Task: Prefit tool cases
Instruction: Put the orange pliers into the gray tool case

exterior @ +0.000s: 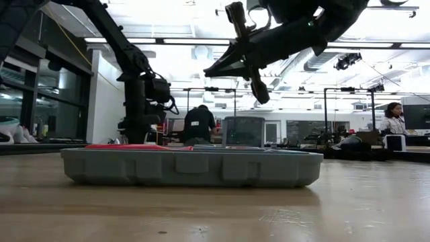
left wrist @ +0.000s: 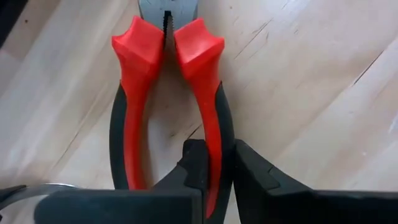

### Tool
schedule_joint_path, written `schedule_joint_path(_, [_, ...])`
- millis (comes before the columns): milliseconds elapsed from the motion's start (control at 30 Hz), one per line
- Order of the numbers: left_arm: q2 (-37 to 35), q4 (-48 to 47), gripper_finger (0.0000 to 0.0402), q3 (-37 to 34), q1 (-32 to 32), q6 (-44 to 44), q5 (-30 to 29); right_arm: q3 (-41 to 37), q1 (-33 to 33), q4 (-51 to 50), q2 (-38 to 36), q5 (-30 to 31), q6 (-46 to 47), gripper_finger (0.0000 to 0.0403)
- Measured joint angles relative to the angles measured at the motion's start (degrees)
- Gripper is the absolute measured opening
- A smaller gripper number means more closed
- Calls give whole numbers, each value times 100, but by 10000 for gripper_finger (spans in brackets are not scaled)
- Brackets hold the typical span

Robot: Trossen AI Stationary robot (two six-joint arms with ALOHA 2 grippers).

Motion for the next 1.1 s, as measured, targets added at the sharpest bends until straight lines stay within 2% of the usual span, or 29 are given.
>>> schedule_joint_path(267, [-103,-42,33,-13,-203,205,76,9,391,0,0,558,404,0])
schedule_joint_path(367, [-325,-205,33,-52,-342,205,396,9,566,-159,-22,631,519,0])
schedule_joint_path(500, [-770,-123,33,-33,-517,96,715,9,720,-825,-261,764,470,0])
schedule_joint_path(633, [-1157,-184,33,-35,-818,-156,935,9,791,-1914,-684,1046,343,0])
schedule_joint_path(800, [-1762,-251,33,-33,-1480,-610,1379,9,916,-3238,-1389,1367,50,0])
schedule_joint_path(933, [-2184,-215,33,-20,-2314,-1129,1363,9,1034,-4201,-1878,1536,2,0])
schedule_joint_path(1100, [-2289,-122,33,-20,-3587,-1706,1186,9,1182,-4941,-2063,1648,-48,0])
